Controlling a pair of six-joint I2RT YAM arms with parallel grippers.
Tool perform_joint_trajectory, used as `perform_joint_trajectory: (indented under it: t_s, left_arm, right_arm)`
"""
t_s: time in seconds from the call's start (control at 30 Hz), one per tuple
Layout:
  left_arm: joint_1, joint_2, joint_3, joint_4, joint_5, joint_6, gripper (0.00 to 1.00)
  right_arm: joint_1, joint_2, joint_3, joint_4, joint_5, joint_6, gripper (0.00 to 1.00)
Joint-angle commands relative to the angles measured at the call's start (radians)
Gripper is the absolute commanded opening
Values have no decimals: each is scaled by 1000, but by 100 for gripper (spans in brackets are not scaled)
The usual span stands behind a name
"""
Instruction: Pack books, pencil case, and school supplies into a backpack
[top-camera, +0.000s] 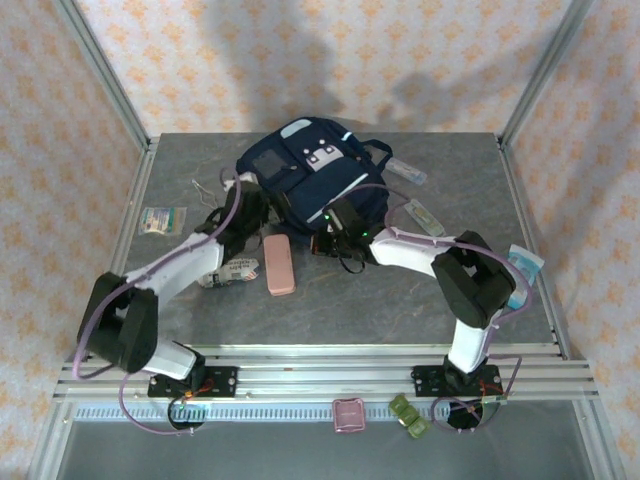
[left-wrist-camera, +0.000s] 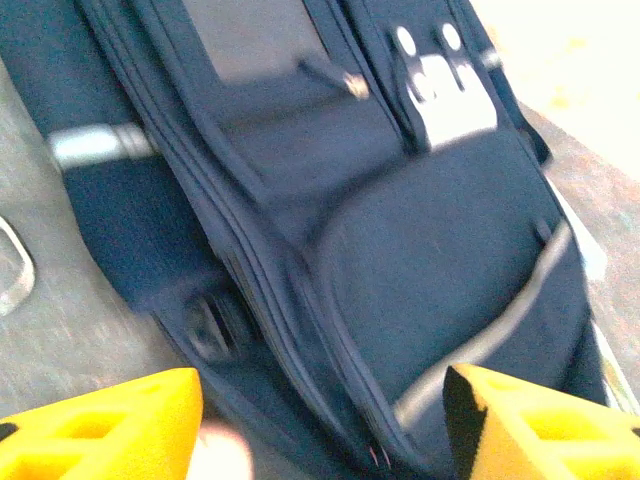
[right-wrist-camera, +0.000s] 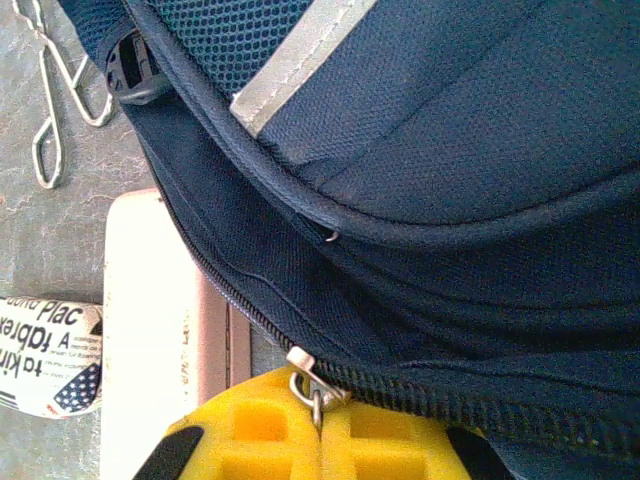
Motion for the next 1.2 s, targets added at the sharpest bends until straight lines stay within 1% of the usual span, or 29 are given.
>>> perform_joint_trajectory:
  t_s: [0.0, 0.1, 0.23, 0.27, 0.33, 0.43, 0.57, 0.63, 0.7, 0.73, 0.77, 0.83, 0.87, 1.0, 1.17]
  left_arm:
    - [-56, -55, -121, 102, 43, -136, 70]
    - [-94, -52, -180, 161, 35, -199, 72]
    - [-116, 7, -161, 166, 32, -216, 73]
    - [-116, 21, -152, 164, 14, -223, 73]
    - [-115, 44, -138, 165, -28, -235, 78]
    - [-115, 83, -110, 204, -54, -234, 80]
    - [-116, 169, -44, 198, -43, -229, 76]
    - [-113, 199, -21, 199, -47, -229, 68]
    - [-106, 213, -4, 196, -56, -225, 54]
    - [-101, 219, 0, 197, -58, -222, 43]
    - [-94, 225, 4, 203, -57, -217, 29]
    - [-77, 237, 15, 196, -40, -208, 8]
    - [-69, 240, 20, 193, -30, -199, 0]
    - [-33, 227, 21, 162, -27, -154, 0]
    - [19, 172, 4, 120, -40, -103, 0]
  right_arm:
    - [6, -3, 43, 76, -26, 14, 0]
    - [11, -7, 42, 91, -39, 20, 0]
    - [19, -18, 48, 104, -47, 26, 0]
    - [23, -21, 53, 100, -45, 25, 0]
    - [30, -26, 56, 96, -45, 24, 0]
    - [44, -34, 55, 96, -44, 26, 0]
    - [58, -46, 52, 111, -48, 32, 0]
    - [60, -49, 55, 108, -45, 31, 0]
    - [60, -55, 57, 97, -42, 28, 0]
    - [59, -61, 52, 91, -39, 25, 0]
    - [60, -70, 46, 85, -32, 22, 0]
    - [60, -89, 33, 70, -16, 13, 0]
    - [57, -98, 28, 57, -5, 6, 0]
    - [17, -139, -17, 1, 25, -1, 0]
    - [-90, -239, -121, -101, 70, -35, 0]
